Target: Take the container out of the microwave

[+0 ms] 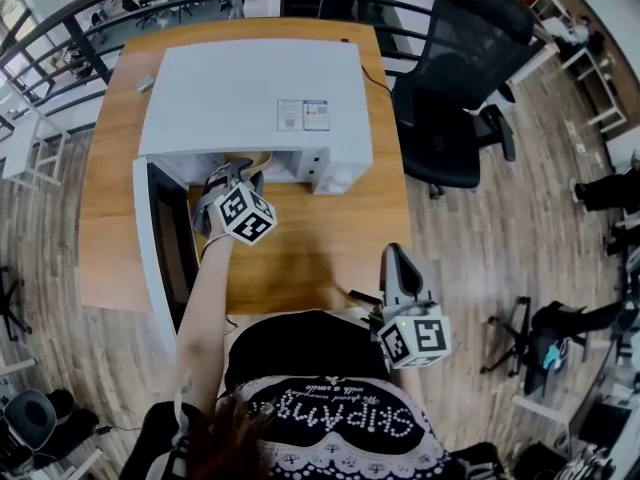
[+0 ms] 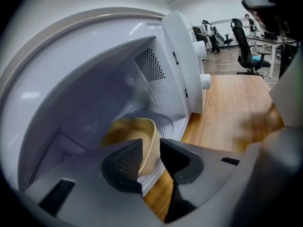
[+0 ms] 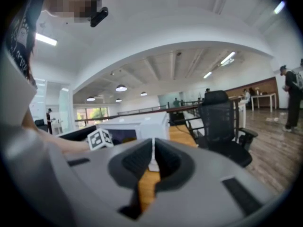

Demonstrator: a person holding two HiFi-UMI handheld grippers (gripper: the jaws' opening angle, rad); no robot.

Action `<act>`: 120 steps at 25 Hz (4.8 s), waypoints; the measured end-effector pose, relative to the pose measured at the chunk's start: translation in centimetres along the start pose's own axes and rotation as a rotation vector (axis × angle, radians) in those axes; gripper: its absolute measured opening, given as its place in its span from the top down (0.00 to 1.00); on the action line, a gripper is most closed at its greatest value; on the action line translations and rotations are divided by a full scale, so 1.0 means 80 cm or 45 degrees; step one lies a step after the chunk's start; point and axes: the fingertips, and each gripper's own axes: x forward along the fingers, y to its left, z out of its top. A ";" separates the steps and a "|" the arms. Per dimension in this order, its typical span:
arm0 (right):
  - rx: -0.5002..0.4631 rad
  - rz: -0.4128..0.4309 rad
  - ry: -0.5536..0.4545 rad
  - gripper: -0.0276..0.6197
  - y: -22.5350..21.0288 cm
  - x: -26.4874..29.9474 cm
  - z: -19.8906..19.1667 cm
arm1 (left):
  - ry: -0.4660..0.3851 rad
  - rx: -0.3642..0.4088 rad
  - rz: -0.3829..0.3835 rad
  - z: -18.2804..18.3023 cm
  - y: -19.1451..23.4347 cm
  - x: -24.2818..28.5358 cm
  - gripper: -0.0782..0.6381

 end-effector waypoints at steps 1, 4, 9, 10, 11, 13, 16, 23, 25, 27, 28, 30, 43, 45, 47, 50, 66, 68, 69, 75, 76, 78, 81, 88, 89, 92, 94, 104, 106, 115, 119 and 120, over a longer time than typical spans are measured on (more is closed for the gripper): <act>0.000 -0.005 0.003 0.90 -0.001 0.000 -0.001 | 0.007 0.006 -0.008 -0.002 -0.002 0.003 0.69; -0.001 -0.013 0.011 0.90 -0.001 0.001 -0.001 | 0.006 0.021 -0.019 -0.002 -0.004 0.006 0.69; -0.001 -0.014 0.004 0.90 0.004 0.006 0.002 | 0.004 0.069 -0.052 0.003 -0.006 0.013 0.70; -0.001 -0.014 0.002 0.90 0.005 0.006 0.002 | 0.007 0.081 -0.058 0.003 -0.006 0.015 0.70; -0.002 -0.014 0.001 0.90 0.006 0.006 0.003 | 0.012 0.090 -0.065 0.003 -0.006 0.017 0.71; -0.002 -0.016 0.000 0.90 0.008 0.005 0.002 | 0.026 0.100 -0.076 0.001 -0.006 0.022 0.72; 0.000 -0.026 0.006 0.90 0.009 0.003 -0.001 | 0.053 0.132 -0.089 -0.004 -0.005 0.029 0.73; 0.007 -0.052 0.019 0.90 0.010 -0.001 -0.008 | 0.068 0.257 -0.100 -0.008 -0.010 0.033 0.79; 0.008 -0.050 0.020 0.90 0.012 0.000 -0.009 | 0.075 0.275 -0.141 -0.009 -0.014 0.032 0.81; 0.008 -0.045 0.021 0.90 0.016 0.002 -0.010 | 0.087 0.291 -0.175 -0.011 -0.018 0.029 0.83; 0.007 -0.043 0.021 0.90 0.018 0.002 -0.011 | 0.089 0.291 -0.184 -0.011 -0.019 0.027 0.84; 0.006 -0.039 0.019 0.90 0.021 0.003 -0.011 | 0.080 0.279 -0.198 -0.008 -0.019 0.023 0.84; -0.010 -0.023 0.015 0.90 0.033 0.001 -0.012 | 0.047 0.309 -0.260 -0.004 -0.028 0.000 0.84; -0.010 -0.024 0.015 0.90 0.033 0.000 -0.013 | 0.044 0.306 -0.273 -0.003 -0.030 -0.003 0.84; -0.007 -0.023 0.010 0.90 0.033 -0.001 -0.014 | 0.042 0.308 -0.278 -0.002 -0.032 -0.006 0.84; -0.001 -0.020 0.003 0.90 0.033 -0.004 -0.015 | 0.038 0.312 -0.266 0.000 -0.032 -0.014 0.84; 0.004 0.043 -0.001 0.90 0.015 -0.022 -0.014 | 0.054 0.287 -0.256 0.008 -0.051 -0.047 0.84; 0.006 0.051 0.000 0.90 0.011 -0.027 -0.014 | 0.059 0.286 -0.255 0.008 -0.058 -0.053 0.84; 0.008 0.054 0.001 0.90 0.008 -0.028 -0.015 | 0.062 0.286 -0.253 0.009 -0.060 -0.055 0.84; 0.016 0.080 0.009 0.90 -0.007 -0.040 -0.015 | 0.078 0.276 -0.247 0.012 -0.076 -0.070 0.84; 0.016 0.084 0.010 0.90 -0.010 -0.042 -0.014 | 0.082 0.271 -0.247 0.012 -0.079 -0.073 0.84; 0.015 0.091 0.010 0.90 -0.014 -0.046 -0.013 | 0.088 0.264 -0.244 0.011 -0.083 -0.080 0.84; 0.009 0.101 0.011 0.90 -0.021 -0.050 -0.011 | 0.097 0.257 -0.242 0.010 -0.089 -0.087 0.84; 0.003 0.137 0.016 0.90 -0.031 -0.060 -0.013 | 0.117 0.229 -0.245 0.005 -0.109 -0.101 0.84; 0.001 0.143 0.016 0.90 -0.032 -0.061 -0.013 | 0.119 0.229 -0.246 0.005 -0.112 -0.103 0.84; -0.006 0.160 0.006 0.90 -0.035 -0.066 -0.012 | 0.119 0.235 -0.241 0.006 -0.119 -0.111 0.84; -0.010 0.167 -0.010 0.90 -0.039 -0.069 -0.009 | 0.112 0.228 -0.234 0.009 -0.121 -0.118 0.84; -0.065 0.174 -0.061 0.90 -0.067 -0.066 0.017 | 0.034 0.252 -0.259 0.024 -0.146 -0.182 0.84; -0.063 0.164 -0.064 0.90 -0.072 -0.066 0.019 | -0.003 0.250 -0.269 0.030 -0.153 -0.199 0.84; -0.061 0.140 -0.055 0.90 -0.086 -0.063 0.026 | -0.079 0.300 -0.296 0.055 -0.167 -0.251 0.84; -0.058 0.145 -0.067 0.90 -0.083 -0.059 0.030 | -0.107 0.296 -0.264 0.062 -0.161 -0.280 0.84; -0.057 0.146 -0.070 0.90 -0.083 -0.059 0.032 | -0.111 0.292 -0.259 0.062 -0.161 -0.286 0.84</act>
